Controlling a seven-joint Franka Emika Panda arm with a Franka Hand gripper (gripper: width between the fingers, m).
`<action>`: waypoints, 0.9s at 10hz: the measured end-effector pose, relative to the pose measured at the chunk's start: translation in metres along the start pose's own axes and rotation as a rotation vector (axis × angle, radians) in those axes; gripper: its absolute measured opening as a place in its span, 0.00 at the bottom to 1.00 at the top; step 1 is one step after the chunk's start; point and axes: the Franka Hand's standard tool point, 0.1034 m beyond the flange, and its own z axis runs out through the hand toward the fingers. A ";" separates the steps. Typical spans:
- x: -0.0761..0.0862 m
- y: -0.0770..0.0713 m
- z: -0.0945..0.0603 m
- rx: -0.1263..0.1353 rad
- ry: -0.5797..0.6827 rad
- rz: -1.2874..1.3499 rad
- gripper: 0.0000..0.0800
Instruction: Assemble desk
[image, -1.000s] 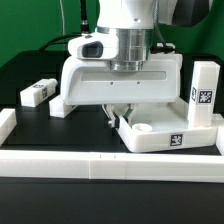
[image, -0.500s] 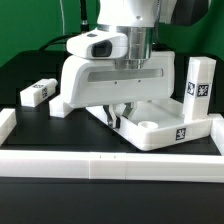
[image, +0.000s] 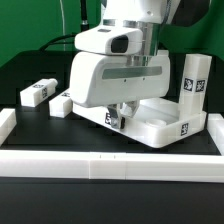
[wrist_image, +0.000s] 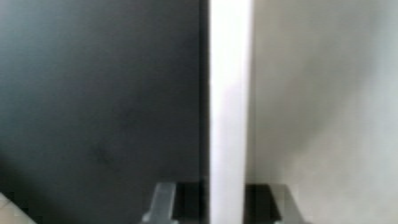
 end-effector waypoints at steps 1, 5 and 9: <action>0.001 0.000 0.000 -0.003 -0.002 -0.079 0.08; 0.039 -0.006 0.001 -0.027 0.010 -0.391 0.08; 0.050 -0.007 0.001 -0.038 0.011 -0.680 0.09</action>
Offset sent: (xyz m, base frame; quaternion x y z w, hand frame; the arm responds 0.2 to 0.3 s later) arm 0.0368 0.0503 -0.0102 0.0113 0.0082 -0.3481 0.9373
